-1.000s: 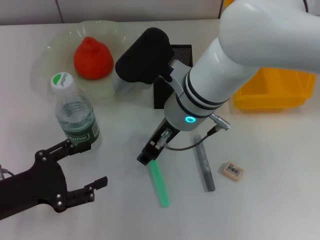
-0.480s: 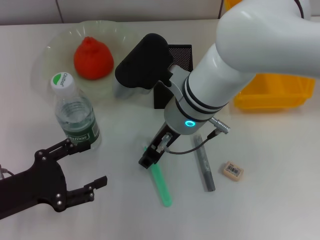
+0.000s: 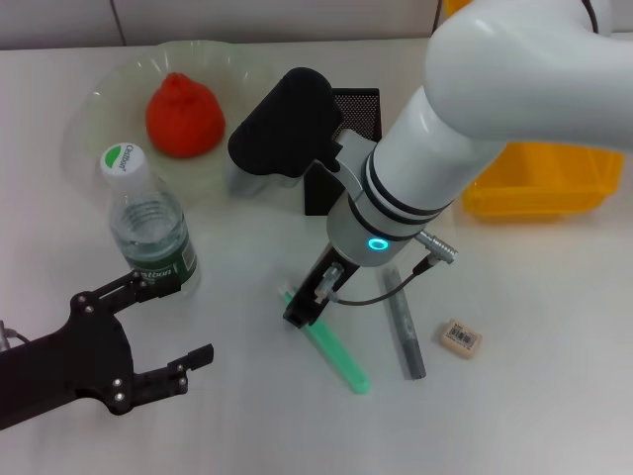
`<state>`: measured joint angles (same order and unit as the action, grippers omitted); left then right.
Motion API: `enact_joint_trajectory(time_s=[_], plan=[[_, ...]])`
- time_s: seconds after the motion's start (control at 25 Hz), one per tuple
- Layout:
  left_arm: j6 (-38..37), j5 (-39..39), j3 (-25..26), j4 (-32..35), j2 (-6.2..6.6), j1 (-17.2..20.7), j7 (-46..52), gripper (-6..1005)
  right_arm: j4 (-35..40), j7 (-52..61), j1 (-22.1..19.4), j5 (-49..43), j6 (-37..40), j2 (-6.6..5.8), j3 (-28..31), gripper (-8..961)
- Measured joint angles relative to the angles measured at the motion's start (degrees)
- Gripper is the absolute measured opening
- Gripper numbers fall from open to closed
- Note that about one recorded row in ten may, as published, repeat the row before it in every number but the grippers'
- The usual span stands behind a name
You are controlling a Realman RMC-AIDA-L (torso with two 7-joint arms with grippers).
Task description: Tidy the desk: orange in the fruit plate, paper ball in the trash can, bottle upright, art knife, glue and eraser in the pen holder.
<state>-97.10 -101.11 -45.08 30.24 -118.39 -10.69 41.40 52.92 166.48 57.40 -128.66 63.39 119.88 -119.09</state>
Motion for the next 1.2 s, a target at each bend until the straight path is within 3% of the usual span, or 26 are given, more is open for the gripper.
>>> enact_joint_trajectory(time_s=[0.76, 1.2], plan=[[0.95, 0.02, -0.24, -0.71, -0.03, -0.82, 0.00, 812, -0.93, -0.17, 1.49, -0.36, 2.19, 0.00, 0.00, 210], [0.84, 0.04, -0.34, -0.71, 0.00, -0.85, 0.00, 813, -1.15, -0.19, 1.87, -0.15, 2.23, 0.00, -1.59, 208]])
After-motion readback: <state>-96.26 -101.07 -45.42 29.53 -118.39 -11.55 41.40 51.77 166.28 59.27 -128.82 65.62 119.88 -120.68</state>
